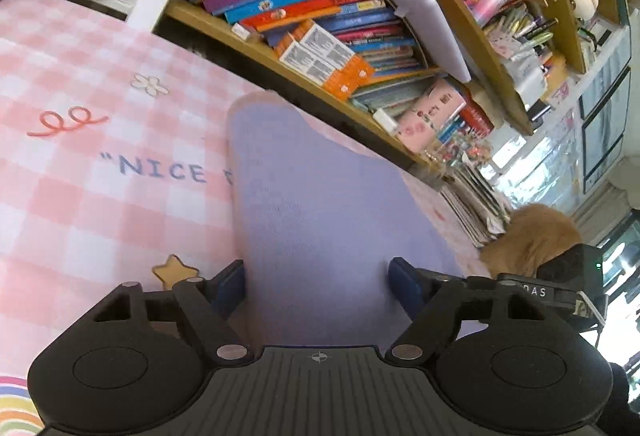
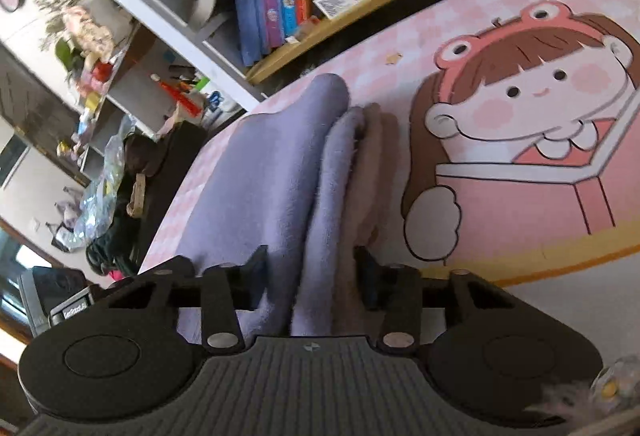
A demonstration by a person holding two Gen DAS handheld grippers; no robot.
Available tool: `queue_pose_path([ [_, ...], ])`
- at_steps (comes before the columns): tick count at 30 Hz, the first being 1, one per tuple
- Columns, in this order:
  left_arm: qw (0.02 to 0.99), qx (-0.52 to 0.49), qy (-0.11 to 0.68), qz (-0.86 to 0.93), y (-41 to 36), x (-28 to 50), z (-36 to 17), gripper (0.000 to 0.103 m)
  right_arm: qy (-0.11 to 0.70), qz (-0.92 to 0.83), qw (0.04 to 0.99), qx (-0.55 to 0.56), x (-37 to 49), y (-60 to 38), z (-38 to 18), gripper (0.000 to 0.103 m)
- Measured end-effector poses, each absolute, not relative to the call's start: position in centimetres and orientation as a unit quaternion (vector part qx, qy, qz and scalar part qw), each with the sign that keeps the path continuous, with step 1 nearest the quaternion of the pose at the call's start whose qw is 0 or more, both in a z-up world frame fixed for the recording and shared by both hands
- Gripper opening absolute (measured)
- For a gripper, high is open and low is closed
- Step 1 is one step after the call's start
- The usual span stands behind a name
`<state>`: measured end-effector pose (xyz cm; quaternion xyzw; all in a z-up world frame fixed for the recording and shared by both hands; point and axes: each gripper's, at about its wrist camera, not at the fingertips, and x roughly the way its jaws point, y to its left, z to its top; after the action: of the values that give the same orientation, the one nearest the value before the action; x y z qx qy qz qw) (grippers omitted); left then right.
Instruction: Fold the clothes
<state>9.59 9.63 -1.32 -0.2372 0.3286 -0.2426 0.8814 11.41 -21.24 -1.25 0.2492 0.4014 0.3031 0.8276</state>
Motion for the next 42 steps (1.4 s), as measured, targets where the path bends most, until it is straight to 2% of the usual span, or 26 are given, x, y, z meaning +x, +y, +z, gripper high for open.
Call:
queue_pose_path([
  [3, 0.898, -0.195, 0.313, -0.241, 8.2, 8.2, -0.4, 0.067, 0.372, 0.308, 0.854, 0.193, 10.1, -20.7, -0.4, 0.030],
  [10, 0.894, -0.170, 0.319, -0.263, 4.6, 4.3, 0.4, 0.067, 0.343, 0.302, 0.884, 0.099, 6.2, -22.4, 1.3, 0.029],
  [16, 0.883, -0.164, 0.338, -0.282, 3.6, 2.7, 0.4, 0.069, 0.368, 0.302, 0.871, 0.119, 4.0, -25.3, 1.3, 0.029],
  [18, 0.883, -0.165, 0.341, -0.278, 3.8, 2.6, 0.5, 0.072, 0.373, 0.303, 0.865, 0.140, 3.8, -26.1, 0.9, 0.032],
  [20, 0.887, -0.166, 0.338, -0.266, 4.4, 2.7, 0.7, 0.079, 0.378, 0.299, 0.861, 0.160, 4.0, -26.7, 0.5, 0.043],
  [23, 0.884, -0.185, 0.344, -0.255, 5.2, 3.2, 0.8, 0.080, 0.385, 0.296, 0.853, 0.192, 4.6, -27.5, 0.0, 0.051],
  [28, 0.861, -0.225, 0.366, -0.272, 5.1, 4.1, -0.7, 0.080, 0.412, 0.304, 0.825, 0.240, 5.8, -28.2, -1.3, 0.054],
  [30, 0.856, -0.235, 0.368, -0.277, 4.8, 4.3, -1.1, 0.078, 0.412, 0.310, 0.823, 0.238, 5.8, -27.9, -1.3, 0.051],
  [31, 0.857, -0.234, 0.366, -0.279, 4.6, 4.3, -1.2, 0.071, 0.413, 0.314, 0.821, 0.237, 5.9, -27.7, -1.4, 0.049],
  [33, 0.860, -0.228, 0.361, -0.281, 4.0, 4.2, -1.2, 0.069, 0.410, 0.320, 0.823, 0.229, 5.9, -27.3, -1.4, 0.043],
  [35, 0.873, -0.199, 0.348, -0.277, 3.4, 3.8, -0.5, 0.064, 0.396, 0.326, 0.832, 0.211, 5.6, -26.8, -1.0, 0.032],
  [42, 0.910, -0.130, 0.281, -0.275, 3.1, 3.8, 2.4, 0.061, 0.303, 0.349, 0.874, 0.152, 5.2, -25.4, 1.2, 0.028],
])
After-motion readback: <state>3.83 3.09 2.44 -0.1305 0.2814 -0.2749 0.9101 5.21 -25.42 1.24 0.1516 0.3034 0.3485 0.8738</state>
